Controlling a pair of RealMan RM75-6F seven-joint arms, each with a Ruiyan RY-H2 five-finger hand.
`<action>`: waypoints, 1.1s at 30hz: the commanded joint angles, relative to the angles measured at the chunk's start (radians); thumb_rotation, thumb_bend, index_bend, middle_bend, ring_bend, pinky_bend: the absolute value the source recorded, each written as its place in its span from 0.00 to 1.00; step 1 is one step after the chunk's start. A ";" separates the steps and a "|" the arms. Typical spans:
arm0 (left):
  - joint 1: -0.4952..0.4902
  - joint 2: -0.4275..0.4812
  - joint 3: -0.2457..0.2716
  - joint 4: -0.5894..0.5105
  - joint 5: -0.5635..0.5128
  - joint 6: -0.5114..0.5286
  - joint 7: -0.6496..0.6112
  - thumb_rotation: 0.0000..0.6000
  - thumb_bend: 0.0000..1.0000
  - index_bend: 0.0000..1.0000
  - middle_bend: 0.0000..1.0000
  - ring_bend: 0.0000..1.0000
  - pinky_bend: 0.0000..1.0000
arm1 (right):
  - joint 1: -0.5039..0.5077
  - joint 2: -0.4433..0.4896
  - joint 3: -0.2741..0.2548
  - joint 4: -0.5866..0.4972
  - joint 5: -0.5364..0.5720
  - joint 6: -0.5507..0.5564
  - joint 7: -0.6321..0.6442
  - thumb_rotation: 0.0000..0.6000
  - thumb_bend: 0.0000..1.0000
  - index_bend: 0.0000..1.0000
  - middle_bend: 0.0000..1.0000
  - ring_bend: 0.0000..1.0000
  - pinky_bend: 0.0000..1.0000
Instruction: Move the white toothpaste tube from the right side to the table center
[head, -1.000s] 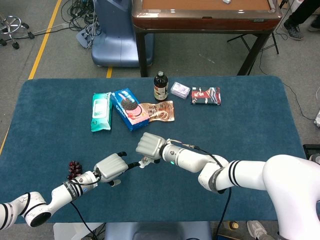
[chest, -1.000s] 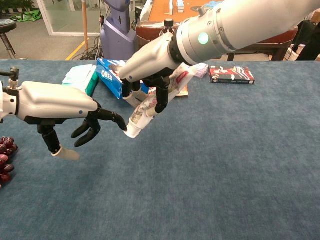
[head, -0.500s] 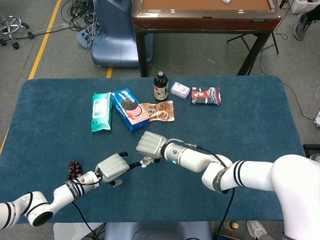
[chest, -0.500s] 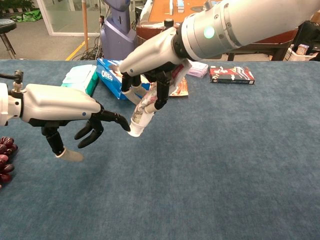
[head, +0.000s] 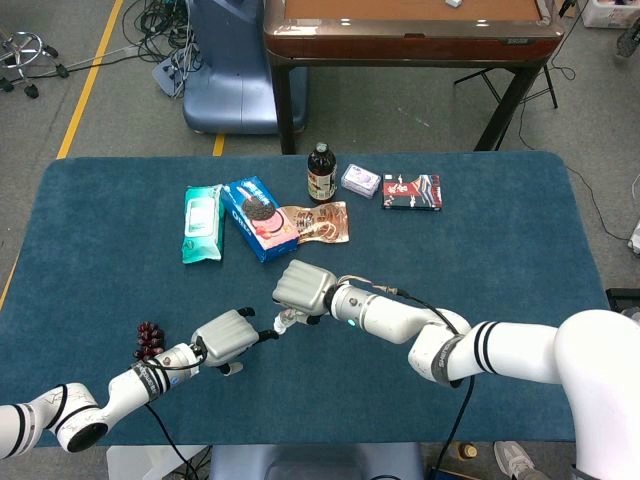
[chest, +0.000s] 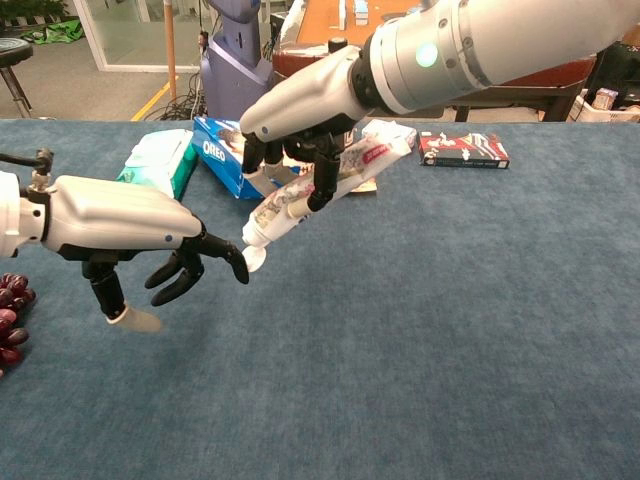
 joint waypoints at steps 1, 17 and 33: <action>-0.001 -0.001 0.000 0.001 -0.001 0.000 0.000 1.00 0.25 0.13 0.62 0.57 0.13 | -0.003 -0.002 0.002 0.001 -0.005 -0.006 0.004 1.00 1.00 1.00 0.90 0.78 0.52; -0.010 -0.011 0.004 0.011 -0.001 0.002 -0.009 1.00 0.25 0.13 0.62 0.57 0.13 | -0.057 -0.005 0.048 -0.006 -0.052 0.024 0.081 1.00 1.00 1.00 0.90 0.79 0.52; 0.016 0.057 0.017 -0.035 -0.016 0.047 0.027 1.00 0.25 0.13 0.62 0.57 0.13 | -0.196 0.021 0.040 -0.018 -0.141 0.136 0.176 1.00 1.00 1.00 0.90 0.79 0.52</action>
